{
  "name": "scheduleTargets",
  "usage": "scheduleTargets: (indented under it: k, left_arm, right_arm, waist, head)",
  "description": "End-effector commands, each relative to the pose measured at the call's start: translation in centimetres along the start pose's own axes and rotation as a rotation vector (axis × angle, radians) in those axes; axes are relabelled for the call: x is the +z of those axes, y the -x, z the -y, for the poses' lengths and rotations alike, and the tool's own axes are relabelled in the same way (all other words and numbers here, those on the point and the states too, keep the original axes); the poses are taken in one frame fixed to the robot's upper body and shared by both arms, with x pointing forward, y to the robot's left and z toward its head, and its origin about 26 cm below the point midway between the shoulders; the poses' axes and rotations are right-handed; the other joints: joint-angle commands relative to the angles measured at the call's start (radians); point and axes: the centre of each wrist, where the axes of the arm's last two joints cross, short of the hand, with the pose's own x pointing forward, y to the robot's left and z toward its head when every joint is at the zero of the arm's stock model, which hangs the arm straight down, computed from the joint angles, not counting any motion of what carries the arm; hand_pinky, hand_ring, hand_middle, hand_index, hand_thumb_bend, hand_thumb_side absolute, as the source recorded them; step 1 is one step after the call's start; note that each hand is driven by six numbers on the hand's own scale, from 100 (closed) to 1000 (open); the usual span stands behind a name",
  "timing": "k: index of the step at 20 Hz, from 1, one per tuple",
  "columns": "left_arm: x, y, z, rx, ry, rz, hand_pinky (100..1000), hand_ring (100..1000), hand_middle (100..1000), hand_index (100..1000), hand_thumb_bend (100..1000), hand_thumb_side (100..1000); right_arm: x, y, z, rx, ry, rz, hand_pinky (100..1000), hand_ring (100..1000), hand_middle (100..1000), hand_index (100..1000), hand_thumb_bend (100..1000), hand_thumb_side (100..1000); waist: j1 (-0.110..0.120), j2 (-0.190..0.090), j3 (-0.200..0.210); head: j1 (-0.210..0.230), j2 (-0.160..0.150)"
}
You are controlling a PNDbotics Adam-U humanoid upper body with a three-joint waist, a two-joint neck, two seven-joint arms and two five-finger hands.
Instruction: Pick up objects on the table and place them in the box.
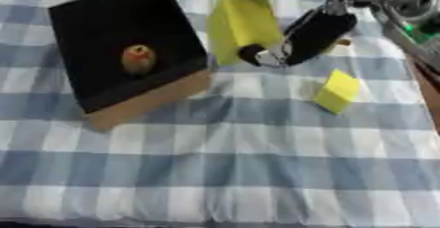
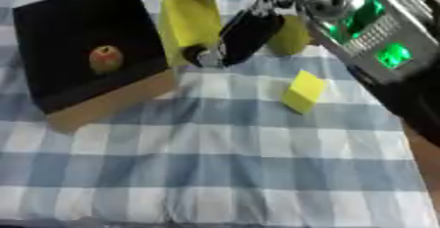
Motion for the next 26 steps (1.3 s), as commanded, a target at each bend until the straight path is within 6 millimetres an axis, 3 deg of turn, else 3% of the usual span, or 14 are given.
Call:
scheduleTargets:
  k: [1, 8, 11, 20, 23, 24, 25, 26]
  left_arm:
    - [-0.9, -0.7, 0.1, 0.016, -0.016, 0.054, 764, 833, 744, 810, 473, 668]
    - [-1.3, -1.2, 0.9, 0.066, -0.001, 0.093, 765, 830, 739, 809, 477, 663]
    - [-1.6, -1.6, 1.7, 0.106, 0.022, 0.116, 765, 829, 739, 809, 479, 662]
    - [-2.2, -2.5, 3.3, 0.193, 0.073, 0.142, 765, 831, 740, 810, 477, 666]
    - [-2.2, -2.6, 3.4, 0.196, 0.078, 0.138, 765, 831, 740, 810, 476, 667]
    - [-2.3, -2.6, 3.4, 0.197, 0.078, 0.138, 765, 831, 740, 810, 476, 667]
    - [-2.2, -2.6, 3.4, 0.197, 0.078, 0.138, 765, 832, 740, 810, 475, 668]
    - [-2.2, -2.6, 3.4, 0.197, 0.078, 0.136, 765, 832, 741, 810, 475, 668]
  right_arm:
    - [-2.6, 1.2, 0.7, 0.027, 0.012, -0.007, 836, 715, 470, 653, 132, 100]
    - [-7.0, 2.6, 0.9, 0.068, 0.059, 0.012, 839, 723, 476, 661, 105, 100]
    - [-9.1, 2.2, 0.4, 0.072, 0.072, 0.036, 840, 731, 481, 667, 100, 100]
    - [-12.8, 5.4, -4.2, 0.087, 0.016, 0.036, 848, 785, 536, 718, 100, 100]
    - [-13.2, 5.9, -5.1, 0.125, -0.009, 0.052, 863, 859, 692, 839, 155, 108]
    - [-13.2, 5.9, -5.2, 0.141, -0.016, 0.056, 865, 865, 703, 848, 158, 126]
    - [-13.3, 6.0, -5.2, 0.151, -0.018, 0.058, 882, 896, 766, 901, 158, 279]
    - [-13.2, 6.1, -5.2, 0.158, -0.014, 0.059, 887, 900, 765, 904, 170, 301]
  waist:
    - [-0.012, -0.020, 0.008]
    - [-0.019, -0.010, 0.037]
    - [-0.020, -0.002, 0.062]
    - [-0.032, 0.020, 0.119]
    - [-0.033, 0.021, 0.122]
    - [-0.033, 0.022, 0.122]
    - [-0.033, 0.021, 0.122]
    - [-0.033, 0.021, 0.121]
  head:
    - [-0.016, -0.005]
    - [-0.042, -0.015]
    - [-0.077, -0.023]
    - [-0.123, -0.040]
    - [-0.119, -0.040]
    - [-0.118, -0.040]
    - [-0.119, -0.039]
    - [-0.119, -0.039]
